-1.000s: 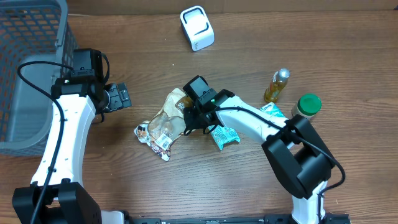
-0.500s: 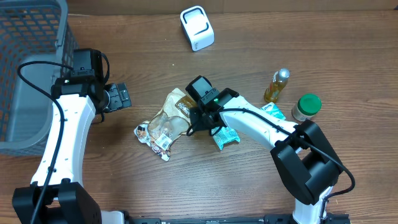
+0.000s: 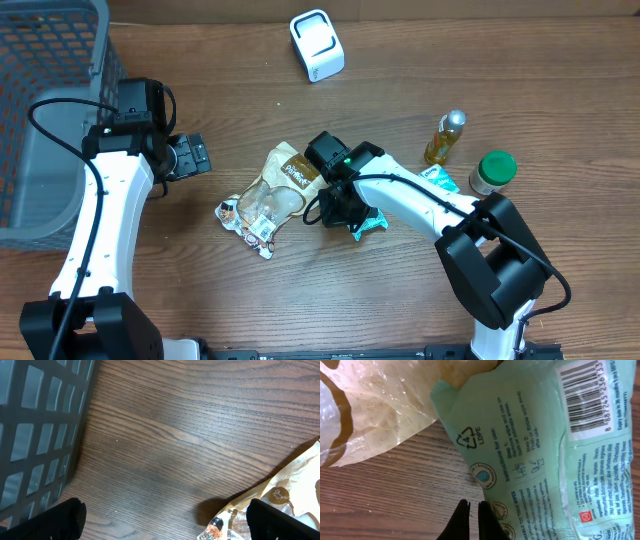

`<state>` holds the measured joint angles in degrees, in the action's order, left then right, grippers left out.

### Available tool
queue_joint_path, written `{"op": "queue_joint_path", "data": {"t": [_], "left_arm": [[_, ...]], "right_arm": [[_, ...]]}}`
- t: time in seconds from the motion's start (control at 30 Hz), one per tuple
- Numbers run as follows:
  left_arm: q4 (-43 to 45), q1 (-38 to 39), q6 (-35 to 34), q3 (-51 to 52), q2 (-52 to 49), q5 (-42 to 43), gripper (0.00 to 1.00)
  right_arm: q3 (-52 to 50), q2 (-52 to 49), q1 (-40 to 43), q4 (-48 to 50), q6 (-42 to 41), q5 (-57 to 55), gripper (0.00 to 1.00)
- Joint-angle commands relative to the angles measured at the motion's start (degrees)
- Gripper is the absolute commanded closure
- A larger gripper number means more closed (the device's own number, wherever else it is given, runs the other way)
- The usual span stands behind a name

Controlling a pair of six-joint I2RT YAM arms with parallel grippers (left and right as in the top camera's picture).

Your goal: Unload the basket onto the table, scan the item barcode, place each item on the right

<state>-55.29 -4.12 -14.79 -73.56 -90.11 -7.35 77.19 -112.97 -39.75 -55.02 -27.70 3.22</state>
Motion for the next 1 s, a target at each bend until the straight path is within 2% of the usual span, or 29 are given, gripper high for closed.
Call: {"op": "queue_joint_path", "data": {"t": [0.0, 0.5, 0.73, 0.97], "left_arm": [[0.0, 0.4, 0.6, -0.8, 0.4, -0.5, 0.00], [0.0, 0.4, 0.6, -0.8, 0.4, -0.5, 0.01], [0.0, 0.4, 0.6, -0.8, 0.4, -0.5, 0.00], [0.0, 0.4, 0.6, -0.8, 0.4, -0.5, 0.00]], "right_arm": [[-0.5, 1.7, 0.2, 0.3, -1.3, 2.4, 0.95], [-4.8, 1.7, -1.5, 8.1, -3.0, 12.0, 0.95], [-4.8, 1.7, -4.9, 11.8, -3.0, 12.3, 0.90], [-4.7, 1.7, -6.6, 14.2, -3.0, 12.5, 0.90]]}}
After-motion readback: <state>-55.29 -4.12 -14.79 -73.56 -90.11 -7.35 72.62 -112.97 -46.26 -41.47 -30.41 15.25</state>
